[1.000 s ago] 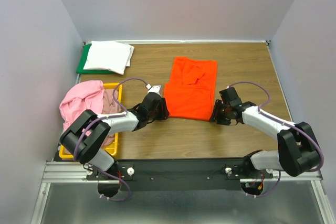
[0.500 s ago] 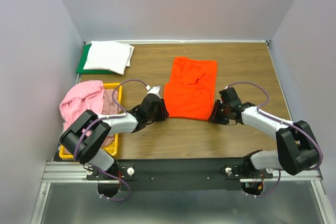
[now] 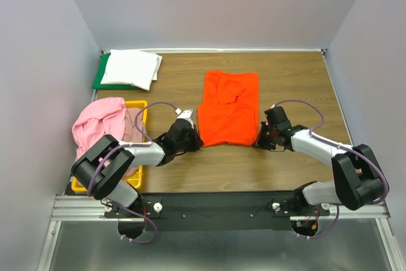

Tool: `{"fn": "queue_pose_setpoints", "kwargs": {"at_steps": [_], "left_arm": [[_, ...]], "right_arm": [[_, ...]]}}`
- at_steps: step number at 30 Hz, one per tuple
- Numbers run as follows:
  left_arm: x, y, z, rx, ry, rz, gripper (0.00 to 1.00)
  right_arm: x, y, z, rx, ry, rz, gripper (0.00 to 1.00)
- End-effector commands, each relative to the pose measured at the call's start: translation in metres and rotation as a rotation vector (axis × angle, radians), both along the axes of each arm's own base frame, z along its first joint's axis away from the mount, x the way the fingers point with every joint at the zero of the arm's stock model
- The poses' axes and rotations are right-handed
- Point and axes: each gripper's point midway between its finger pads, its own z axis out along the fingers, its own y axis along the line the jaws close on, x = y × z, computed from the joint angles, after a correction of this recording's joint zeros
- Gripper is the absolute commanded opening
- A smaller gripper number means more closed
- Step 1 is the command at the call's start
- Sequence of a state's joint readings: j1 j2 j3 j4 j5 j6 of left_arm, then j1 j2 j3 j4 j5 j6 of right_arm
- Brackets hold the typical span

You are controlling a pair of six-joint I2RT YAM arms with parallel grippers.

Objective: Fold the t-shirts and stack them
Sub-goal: Fold the tshirt

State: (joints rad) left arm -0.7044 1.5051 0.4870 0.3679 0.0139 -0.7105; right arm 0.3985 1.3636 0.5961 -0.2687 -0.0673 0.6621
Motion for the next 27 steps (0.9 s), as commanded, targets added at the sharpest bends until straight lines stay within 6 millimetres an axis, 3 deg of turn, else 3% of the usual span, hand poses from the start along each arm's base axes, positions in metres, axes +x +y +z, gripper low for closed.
{"fn": "queue_pose_setpoints", "kwargs": {"at_steps": [1,5,13,14,15,16,18,19,20,23,26,27], "left_arm": [[-0.032,0.003,-0.014,-0.003,0.083,-0.028,0.0],[-0.054,-0.001,-0.011,-0.045,0.111,-0.026,0.0],[-0.094,-0.001,-0.009,-0.08,0.174,-0.005,0.02],[-0.095,0.0,-0.007,-0.086,0.176,0.006,0.1],[-0.096,0.001,-0.001,-0.097,0.175,0.017,0.28],[-0.094,0.003,0.004,-0.097,0.161,0.031,0.37],[-0.088,0.006,0.015,-0.097,0.134,0.054,0.52],[-0.084,0.006,0.031,-0.102,0.102,0.059,0.61],[-0.079,0.008,0.039,-0.097,0.08,0.075,0.64],[-0.054,0.022,0.064,-0.063,-0.029,0.148,0.66],[-0.021,0.04,0.071,-0.056,-0.082,0.204,0.66],[-0.015,0.043,0.071,-0.044,-0.095,0.183,0.66]], "right_arm": [[-0.023,-0.006,-0.011,-0.014,0.06,0.004,0.0],[-0.04,-0.023,-0.016,-0.085,0.104,-0.013,0.0],[-0.062,-0.024,-0.007,-0.065,0.14,-0.01,0.0],[-0.064,-0.024,-0.005,-0.062,0.141,-0.007,0.01],[-0.065,-0.019,0.002,-0.031,0.132,0.002,0.08],[-0.064,-0.017,0.006,-0.021,0.125,0.001,0.14],[-0.056,-0.016,0.02,-0.016,0.08,-0.005,0.3],[-0.046,-0.015,0.033,-0.013,0.041,-0.011,0.46],[-0.038,-0.014,0.042,-0.013,0.009,-0.016,0.5],[-0.006,-0.018,0.072,-0.053,-0.102,-0.058,0.56],[0.022,-0.024,0.076,-0.143,-0.148,-0.062,0.56],[0.04,-0.022,0.087,-0.159,-0.201,-0.053,0.57]]}}
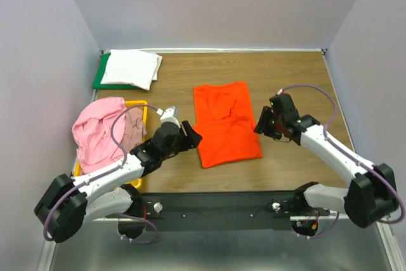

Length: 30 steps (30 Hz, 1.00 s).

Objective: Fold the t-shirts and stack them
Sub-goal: Fold the tshirt

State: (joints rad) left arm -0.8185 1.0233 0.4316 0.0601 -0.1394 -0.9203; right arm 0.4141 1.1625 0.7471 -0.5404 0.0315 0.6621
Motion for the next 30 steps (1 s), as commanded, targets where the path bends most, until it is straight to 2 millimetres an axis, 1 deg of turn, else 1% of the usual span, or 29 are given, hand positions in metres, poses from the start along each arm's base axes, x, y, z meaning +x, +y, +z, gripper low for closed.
{"fn": "queue_pose_setpoints", "kwargs": {"at_steps": [1,2,4,5,6,7,8,10,11,12,14,15,19,20,22,23,26,30], "left_arm": [[0.043,0.035,-0.006,0.121,-0.065,0.091,0.65],[0.047,0.035,-0.006,0.14,-0.08,0.067,0.65],[0.058,0.035,-0.005,0.157,-0.09,0.058,0.64],[0.068,0.033,-0.005,0.164,-0.097,0.059,0.63],[0.071,0.032,-0.006,0.168,-0.096,0.049,0.63],[0.078,0.031,-0.009,0.184,-0.097,0.044,0.62],[0.082,0.033,-0.01,0.187,-0.097,0.052,0.61],[0.09,0.035,-0.013,0.188,-0.101,0.056,0.59],[0.09,0.034,-0.015,0.189,-0.1,0.051,0.59],[0.094,0.037,-0.015,0.188,-0.102,0.059,0.59],[0.099,0.036,-0.019,0.189,-0.098,0.048,0.57],[0.1,0.036,-0.021,0.191,-0.096,0.047,0.57],[0.104,0.029,-0.029,0.176,-0.081,0.019,0.55],[0.104,0.029,-0.031,0.176,-0.075,0.02,0.55],[0.102,0.02,-0.03,0.142,-0.068,-0.016,0.54],[0.102,0.02,-0.03,0.142,-0.068,-0.016,0.54],[0.103,0.02,-0.032,0.141,-0.067,-0.012,0.54],[0.104,0.017,-0.039,0.14,-0.057,-0.029,0.54]], "right_arm": [[0.045,-0.009,0.006,-0.136,-0.078,-0.014,0.56],[0.063,-0.003,0.016,-0.131,-0.132,0.001,0.57],[0.079,0.002,0.014,-0.129,-0.144,0.023,0.56],[0.088,0.003,0.014,-0.128,-0.154,0.025,0.56],[0.094,0.005,0.004,-0.14,-0.138,0.044,0.55],[0.108,0.011,0.01,-0.112,-0.172,0.052,0.54],[0.113,0.013,0.0,-0.116,-0.156,0.072,0.54],[0.126,0.022,-0.008,-0.083,-0.156,0.106,0.52],[0.13,0.024,-0.004,-0.07,-0.172,0.109,0.52],[0.134,0.026,-0.011,-0.072,-0.167,0.121,0.52],[0.141,0.026,-0.014,-0.073,-0.169,0.131,0.51],[0.142,0.031,-0.018,-0.052,-0.159,0.149,0.5],[0.145,0.033,-0.021,-0.041,-0.156,0.168,0.5],[0.145,0.033,-0.023,-0.039,-0.153,0.17,0.5],[0.142,0.034,-0.023,-0.025,-0.146,0.177,0.5],[0.142,0.035,-0.023,-0.024,-0.147,0.178,0.5],[0.138,0.034,-0.028,-0.021,-0.133,0.184,0.5],[0.132,0.038,-0.041,-0.006,-0.095,0.204,0.49]]}}
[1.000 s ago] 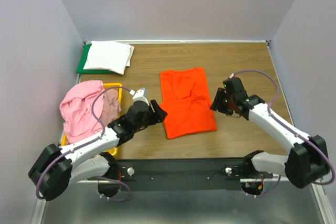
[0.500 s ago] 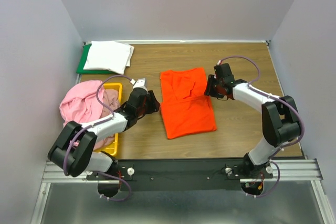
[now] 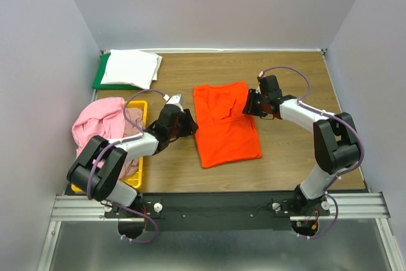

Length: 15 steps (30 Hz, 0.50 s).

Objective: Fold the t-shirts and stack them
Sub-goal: Fold the tshirt

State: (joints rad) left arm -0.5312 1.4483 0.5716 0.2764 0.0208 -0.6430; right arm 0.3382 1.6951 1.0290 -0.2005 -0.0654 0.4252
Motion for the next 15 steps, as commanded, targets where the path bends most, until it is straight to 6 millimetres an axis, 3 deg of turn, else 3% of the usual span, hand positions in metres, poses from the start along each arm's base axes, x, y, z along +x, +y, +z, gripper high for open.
{"fn": "queue_pose_setpoints", "kwargs": {"at_steps": [1,9,15], "left_arm": [[0.008,-0.01,0.004,-0.028,-0.024,-0.036,0.54],[0.011,-0.01,-0.009,-0.009,0.006,-0.027,0.5],[0.014,-0.013,-0.014,-0.009,0.006,-0.035,0.45]], "right_arm": [[0.0,0.005,-0.012,0.015,0.024,0.033,0.49],[-0.002,0.006,-0.021,0.011,0.044,0.047,0.49],[-0.004,0.009,-0.031,0.017,0.073,0.06,0.43]]}}
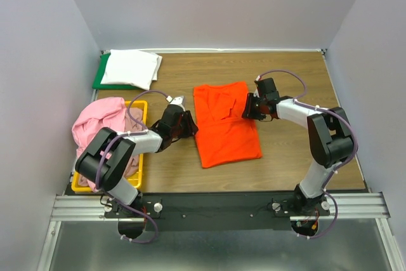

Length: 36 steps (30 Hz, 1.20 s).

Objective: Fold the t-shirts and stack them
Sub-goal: Fold the tshirt

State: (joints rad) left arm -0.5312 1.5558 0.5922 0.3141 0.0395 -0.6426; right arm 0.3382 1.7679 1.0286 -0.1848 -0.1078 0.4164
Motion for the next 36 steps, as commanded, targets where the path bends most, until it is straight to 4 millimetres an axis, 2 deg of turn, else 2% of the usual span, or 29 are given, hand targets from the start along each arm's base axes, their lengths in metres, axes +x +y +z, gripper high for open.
{"fn": "queue_pose_setpoints", "kwargs": {"at_steps": [1,5,6,7,8,10,12,15,31,36], "left_arm": [[0.012,-0.009,0.011,-0.03,-0.048,-0.021,0.42],[0.016,-0.013,0.011,-0.033,-0.057,-0.037,0.35],[0.017,-0.014,0.012,-0.035,-0.059,-0.04,0.32],[0.018,-0.015,0.012,-0.036,-0.061,-0.042,0.28],[0.019,-0.016,0.012,-0.035,-0.064,-0.045,0.19],[0.02,-0.017,0.012,-0.037,-0.063,-0.05,0.09],[0.02,-0.019,0.014,-0.045,-0.067,-0.055,0.01],[0.02,-0.02,0.021,-0.058,-0.081,-0.059,0.0],[0.014,-0.033,0.08,-0.154,-0.212,-0.136,0.0],[0.013,-0.04,0.088,-0.154,-0.239,-0.176,0.0]], "right_arm": [[0.001,0.003,-0.006,0.009,0.012,0.026,0.4],[0.0,0.002,-0.006,0.008,0.011,0.028,0.3],[0.001,0.002,-0.006,0.005,0.01,0.026,0.22],[0.0,0.002,-0.005,0.006,0.008,0.026,0.22],[0.0,0.001,-0.005,0.005,0.008,0.024,0.13],[0.0,0.001,0.0,0.007,-0.004,0.02,0.04],[-0.001,0.0,0.003,0.009,-0.007,0.014,0.0],[-0.001,-0.001,0.018,0.019,-0.045,0.008,0.0],[-0.019,-0.016,0.065,0.026,-0.135,-0.046,0.0],[-0.028,-0.024,0.08,0.024,-0.167,-0.072,0.0]]}}
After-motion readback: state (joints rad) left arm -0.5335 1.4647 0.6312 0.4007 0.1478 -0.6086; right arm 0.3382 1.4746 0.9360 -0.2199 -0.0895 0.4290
